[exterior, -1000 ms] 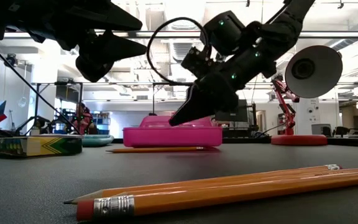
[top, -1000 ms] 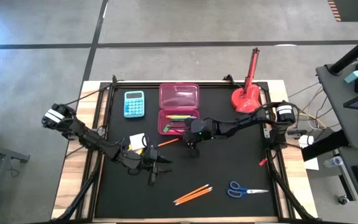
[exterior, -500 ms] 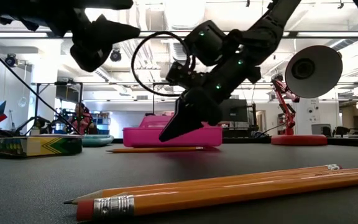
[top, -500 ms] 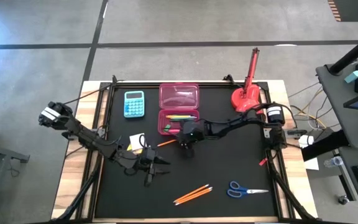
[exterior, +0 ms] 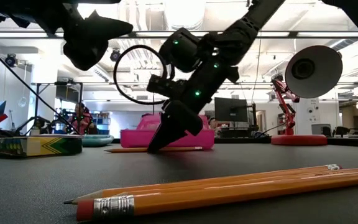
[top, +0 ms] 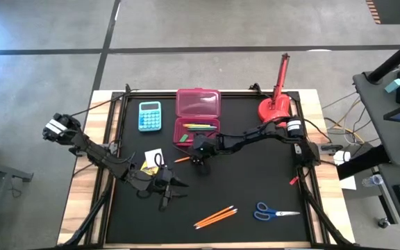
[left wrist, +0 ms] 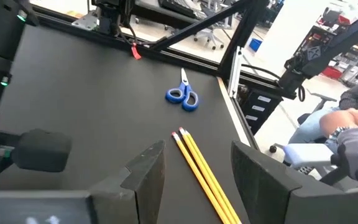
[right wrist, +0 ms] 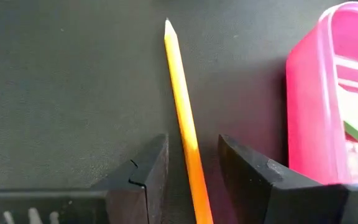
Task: Pack school essentials
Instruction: Put the yellow pencil into the pink supply box
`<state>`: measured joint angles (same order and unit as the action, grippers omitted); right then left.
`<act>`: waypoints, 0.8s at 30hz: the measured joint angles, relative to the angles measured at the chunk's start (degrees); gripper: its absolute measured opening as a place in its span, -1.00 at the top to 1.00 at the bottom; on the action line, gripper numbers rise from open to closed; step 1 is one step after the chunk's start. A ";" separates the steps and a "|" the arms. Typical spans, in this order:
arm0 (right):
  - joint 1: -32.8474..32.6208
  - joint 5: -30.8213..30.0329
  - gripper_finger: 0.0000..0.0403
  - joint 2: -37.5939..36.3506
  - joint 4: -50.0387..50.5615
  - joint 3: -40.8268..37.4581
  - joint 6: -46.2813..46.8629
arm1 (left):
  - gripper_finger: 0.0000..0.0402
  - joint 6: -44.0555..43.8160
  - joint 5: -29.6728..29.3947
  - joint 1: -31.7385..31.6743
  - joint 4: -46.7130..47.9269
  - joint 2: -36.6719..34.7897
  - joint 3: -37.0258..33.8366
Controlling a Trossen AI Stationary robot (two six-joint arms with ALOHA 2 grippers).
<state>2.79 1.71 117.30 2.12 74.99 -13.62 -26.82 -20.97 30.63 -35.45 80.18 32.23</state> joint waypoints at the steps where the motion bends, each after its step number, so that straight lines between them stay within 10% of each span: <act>1: 0.00 0.20 0.32 0.10 1.00 0.52 -0.14 | 0.18 -0.01 0.00 0.14 0.02 0.00 0.00; 24: -0.17 3.50 0.94 -1.21 6.78 0.98 0.51 | 0.18 0.01 -0.02 0.68 0.03 -0.32 -0.02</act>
<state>2.61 5.21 116.10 8.90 75.97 -13.10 -26.81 -20.99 31.31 -35.42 79.87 32.21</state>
